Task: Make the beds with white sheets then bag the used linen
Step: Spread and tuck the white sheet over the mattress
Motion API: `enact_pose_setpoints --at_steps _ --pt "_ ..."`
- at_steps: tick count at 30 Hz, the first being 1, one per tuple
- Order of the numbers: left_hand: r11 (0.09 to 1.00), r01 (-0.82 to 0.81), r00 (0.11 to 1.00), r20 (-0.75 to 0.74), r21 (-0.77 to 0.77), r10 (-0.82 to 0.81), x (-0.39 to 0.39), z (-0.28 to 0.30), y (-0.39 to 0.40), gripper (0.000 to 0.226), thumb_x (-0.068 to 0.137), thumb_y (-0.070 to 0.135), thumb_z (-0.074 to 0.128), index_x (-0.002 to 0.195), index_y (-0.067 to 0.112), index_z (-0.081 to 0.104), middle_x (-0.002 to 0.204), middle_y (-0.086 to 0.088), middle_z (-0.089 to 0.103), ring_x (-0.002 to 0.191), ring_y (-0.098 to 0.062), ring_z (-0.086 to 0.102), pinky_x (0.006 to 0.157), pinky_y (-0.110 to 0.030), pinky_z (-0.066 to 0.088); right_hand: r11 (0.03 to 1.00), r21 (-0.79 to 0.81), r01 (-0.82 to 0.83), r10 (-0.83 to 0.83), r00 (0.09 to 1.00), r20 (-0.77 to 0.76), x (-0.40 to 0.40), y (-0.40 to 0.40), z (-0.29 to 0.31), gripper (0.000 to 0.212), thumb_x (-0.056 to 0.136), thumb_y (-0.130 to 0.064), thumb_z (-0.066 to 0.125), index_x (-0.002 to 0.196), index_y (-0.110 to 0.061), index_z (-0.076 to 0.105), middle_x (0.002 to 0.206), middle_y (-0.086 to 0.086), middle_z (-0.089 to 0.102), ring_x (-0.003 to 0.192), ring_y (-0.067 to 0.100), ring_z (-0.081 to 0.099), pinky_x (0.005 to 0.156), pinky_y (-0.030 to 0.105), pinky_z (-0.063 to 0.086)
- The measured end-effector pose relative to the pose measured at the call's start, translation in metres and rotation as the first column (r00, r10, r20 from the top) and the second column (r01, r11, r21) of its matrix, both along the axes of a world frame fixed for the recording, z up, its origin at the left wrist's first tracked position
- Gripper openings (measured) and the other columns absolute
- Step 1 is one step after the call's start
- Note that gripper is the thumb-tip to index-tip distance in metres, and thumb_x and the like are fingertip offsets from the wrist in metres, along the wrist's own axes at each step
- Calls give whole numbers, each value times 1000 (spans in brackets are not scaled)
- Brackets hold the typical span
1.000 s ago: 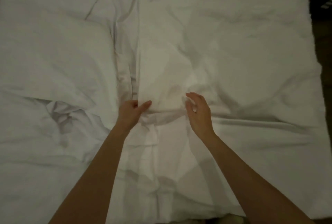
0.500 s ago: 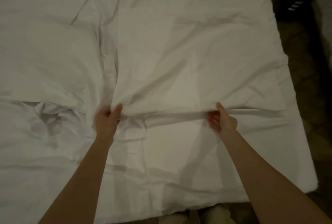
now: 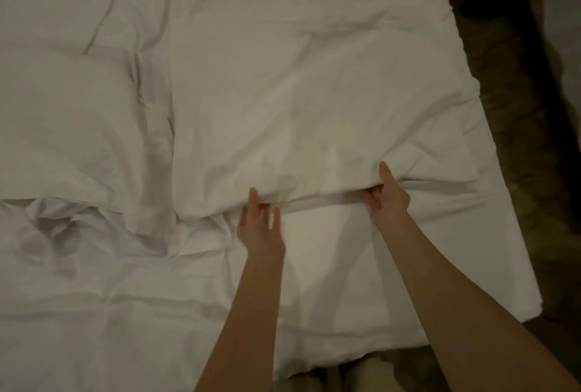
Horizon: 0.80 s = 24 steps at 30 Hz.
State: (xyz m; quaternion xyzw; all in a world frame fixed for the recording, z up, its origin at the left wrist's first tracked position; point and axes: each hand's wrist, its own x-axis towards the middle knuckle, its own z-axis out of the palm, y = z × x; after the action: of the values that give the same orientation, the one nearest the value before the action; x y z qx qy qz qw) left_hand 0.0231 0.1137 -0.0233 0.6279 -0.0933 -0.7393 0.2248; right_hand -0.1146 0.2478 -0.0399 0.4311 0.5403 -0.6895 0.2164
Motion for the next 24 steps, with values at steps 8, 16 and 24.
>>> enact_pose_setpoints --at_steps 8,16,24 --pt "1000 18 987 159 17 -21 -72 -6 22 45 79 19 79 115 11 53 112 -7 65 102 -25 64 83 -42 55 977 44 210 -209 977 -37 -57 44 -4 32 90 -30 67 112 -8 58 109 8 65 87 20 66 72 33 58" --pt "984 58 976 216 -168 -21 -54 -13 34 18 89 12 68 85 15 51 94 -1 62 86 -19 64 77 -43 57 952 165 258 -244 965 -99 -96 98 4 26 94 -30 62 108 -8 60 88 1 61 76 15 61 77 34 57" --pt "985 173 984 37 6 -173 -64 -19 63 33 90 26 66 117 8 60 112 -7 66 87 -17 67 52 -25 57 952 210 225 -207 973 -103 -96 135 -2 24 87 -16 70 110 -15 63 112 3 62 101 22 62 66 30 57"
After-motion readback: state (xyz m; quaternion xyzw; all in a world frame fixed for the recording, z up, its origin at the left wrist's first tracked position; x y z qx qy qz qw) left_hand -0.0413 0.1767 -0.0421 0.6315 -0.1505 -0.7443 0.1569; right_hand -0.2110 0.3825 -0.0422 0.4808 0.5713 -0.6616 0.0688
